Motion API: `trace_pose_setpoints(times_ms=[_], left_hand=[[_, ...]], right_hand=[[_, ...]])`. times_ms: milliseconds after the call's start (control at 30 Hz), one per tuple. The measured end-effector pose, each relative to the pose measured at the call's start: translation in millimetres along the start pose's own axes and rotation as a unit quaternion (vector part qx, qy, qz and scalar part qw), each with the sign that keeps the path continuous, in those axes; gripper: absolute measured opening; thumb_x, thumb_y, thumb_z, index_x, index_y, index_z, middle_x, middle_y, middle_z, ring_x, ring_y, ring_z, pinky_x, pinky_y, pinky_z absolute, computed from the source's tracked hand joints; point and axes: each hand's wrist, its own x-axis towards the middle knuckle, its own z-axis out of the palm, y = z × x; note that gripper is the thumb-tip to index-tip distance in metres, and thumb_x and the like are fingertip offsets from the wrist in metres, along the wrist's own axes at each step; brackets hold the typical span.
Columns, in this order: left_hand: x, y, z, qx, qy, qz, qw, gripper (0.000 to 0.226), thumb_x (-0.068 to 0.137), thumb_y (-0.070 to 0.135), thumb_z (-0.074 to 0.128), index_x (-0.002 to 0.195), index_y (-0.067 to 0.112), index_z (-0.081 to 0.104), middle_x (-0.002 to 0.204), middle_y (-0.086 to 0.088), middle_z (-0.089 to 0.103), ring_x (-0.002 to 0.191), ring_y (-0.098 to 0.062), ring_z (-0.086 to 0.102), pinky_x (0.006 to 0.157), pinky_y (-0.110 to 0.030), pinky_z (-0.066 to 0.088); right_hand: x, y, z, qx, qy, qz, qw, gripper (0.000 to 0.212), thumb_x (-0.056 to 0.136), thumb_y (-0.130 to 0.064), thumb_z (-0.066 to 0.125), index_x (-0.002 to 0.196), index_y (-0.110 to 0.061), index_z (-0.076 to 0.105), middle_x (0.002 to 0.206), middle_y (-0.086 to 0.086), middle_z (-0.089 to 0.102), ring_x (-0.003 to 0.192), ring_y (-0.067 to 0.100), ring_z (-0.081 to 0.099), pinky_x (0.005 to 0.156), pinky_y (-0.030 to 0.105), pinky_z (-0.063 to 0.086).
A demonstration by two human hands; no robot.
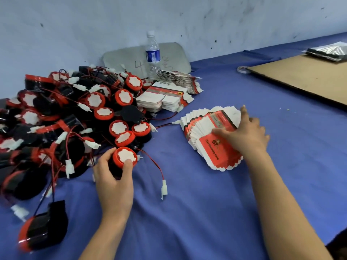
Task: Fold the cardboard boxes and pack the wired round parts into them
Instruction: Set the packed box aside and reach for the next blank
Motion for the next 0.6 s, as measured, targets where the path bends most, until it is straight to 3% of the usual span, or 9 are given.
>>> trace_pose_setpoints(times_ms=[133,233,367,467,600], left_hand=[[1.1,-1.8,0.4,-0.024,-0.011,-0.026,0.999,0.039,0.078,0.042,0.057,0.116,0.041,0.052,0.112,0.032,0.047,0.124,-0.019,0.046,0.1,-0.051,0.045],[1.0,-3.0,0.4,-0.031,-0.012,-0.032,0.999,0.032,0.076,0.044,0.057,0.107,0.053,0.052,0.114,0.03,0.049,0.123,-0.019,0.048,0.097,-0.052,0.047],[0.7,-2.8,-0.9,-0.027,-0.015,-0.039,0.999,0.031,0.075,0.046,0.057,0.104,0.058,0.051,0.126,0.011,0.053,0.121,-0.021,0.051,0.096,-0.053,0.048],[0.6,-3.2,-0.6,-0.027,-0.018,-0.036,0.999,0.032,0.075,0.047,0.058,0.104,0.056,0.051,0.126,0.009,0.053,0.12,-0.02,0.052,0.095,-0.053,0.048],[0.6,-4.1,-1.2,-0.03,-0.02,-0.038,0.999,0.034,0.071,0.053,0.057,0.104,0.057,0.052,0.124,0.01,0.054,0.118,-0.021,0.053,0.095,-0.053,0.049]], right_hand=[[9.0,18.2,-7.8,0.108,0.001,0.041,0.993,0.1,0.067,-0.067,0.073,0.147,-0.024,0.032,0.144,0.011,0.038,0.13,0.033,0.041,0.099,0.048,0.039],[10.5,19.2,-7.0,0.139,0.009,0.043,0.989,0.077,0.069,-0.061,0.074,0.132,-0.022,0.054,0.134,0.008,0.046,0.113,0.031,0.055,0.092,0.045,0.048],[8.0,17.0,-5.6,0.14,0.043,0.02,0.989,0.071,0.075,-0.056,0.073,0.134,-0.021,0.053,0.134,0.008,0.048,0.12,0.03,0.051,0.094,0.044,0.044],[6.5,15.4,-5.3,0.123,0.058,0.003,0.991,0.068,0.079,-0.052,0.071,0.136,-0.021,0.051,0.136,0.007,0.053,0.126,0.031,0.047,0.104,0.047,0.037],[5.0,12.1,-5.9,0.135,0.078,0.004,0.988,0.057,0.08,-0.042,0.074,0.128,-0.02,0.055,0.131,0.005,0.054,0.125,0.03,0.046,0.102,0.045,0.032]])
